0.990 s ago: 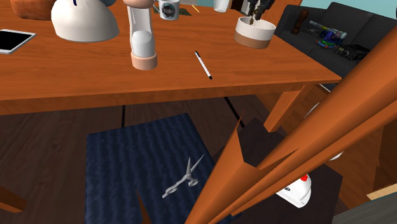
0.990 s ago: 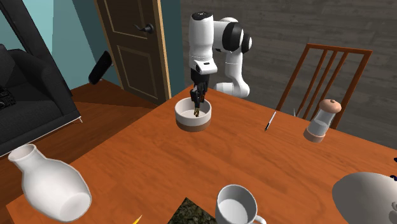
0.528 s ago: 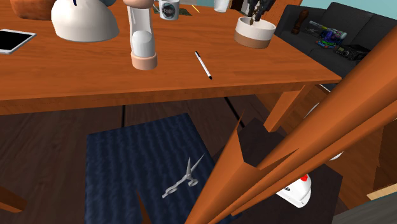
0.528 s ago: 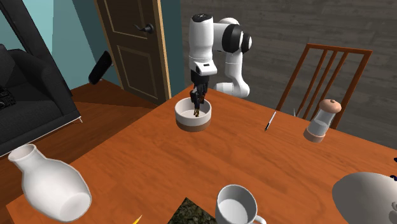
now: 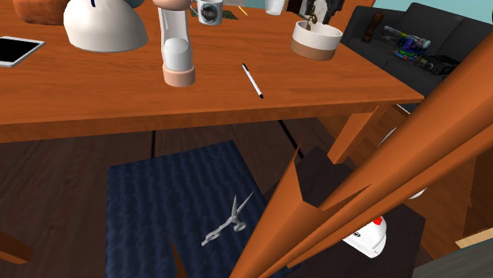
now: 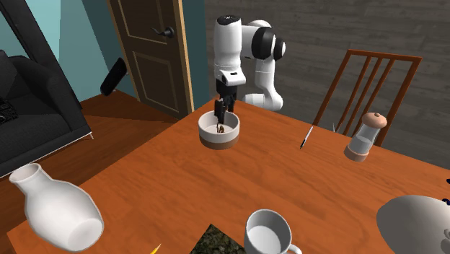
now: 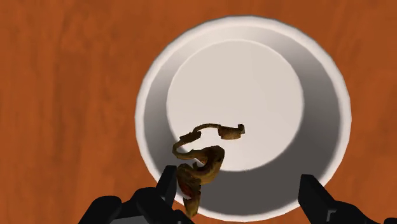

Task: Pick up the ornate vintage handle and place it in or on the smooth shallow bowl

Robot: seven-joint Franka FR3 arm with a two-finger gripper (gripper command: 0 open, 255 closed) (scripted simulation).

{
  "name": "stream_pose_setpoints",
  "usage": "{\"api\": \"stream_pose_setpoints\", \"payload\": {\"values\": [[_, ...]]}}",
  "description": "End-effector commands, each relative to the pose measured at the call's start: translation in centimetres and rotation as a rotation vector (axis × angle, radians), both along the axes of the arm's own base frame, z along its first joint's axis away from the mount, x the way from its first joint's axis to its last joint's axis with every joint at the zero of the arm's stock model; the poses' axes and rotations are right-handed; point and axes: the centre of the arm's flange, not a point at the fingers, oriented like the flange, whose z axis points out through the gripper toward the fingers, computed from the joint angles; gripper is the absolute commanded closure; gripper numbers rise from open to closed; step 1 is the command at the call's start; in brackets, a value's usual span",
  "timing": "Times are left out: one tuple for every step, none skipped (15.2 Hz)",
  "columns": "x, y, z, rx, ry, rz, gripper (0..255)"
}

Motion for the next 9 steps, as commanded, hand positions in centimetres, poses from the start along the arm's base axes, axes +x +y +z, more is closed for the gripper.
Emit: {"api": "stream_pose_setpoints", "payload": {"values": [[-0.1, 0.1, 2.0, 0.000, 0.000, 0.000, 0], [-0.2, 0.1, 3.3, 0.000, 0.000, 0.000, 0], [-0.2, 0.2, 4.4, 0.000, 0.000, 0.000, 0], [-0.2, 0.2, 4.4, 0.000, 0.000, 0.000, 0], [-0.2, 0.2, 4.4, 0.000, 0.000, 0.000, 0], [-0.2, 0.2, 4.4, 0.000, 0.000, 0.000, 0], [-0.2, 0.2, 4.4, 0.000, 0.000, 0.000, 0], [-0.2, 0.2, 4.4, 0.000, 0.000, 0.000, 0], [-0.2, 0.2, 4.4, 0.000, 0.000, 0.000, 0]]}}
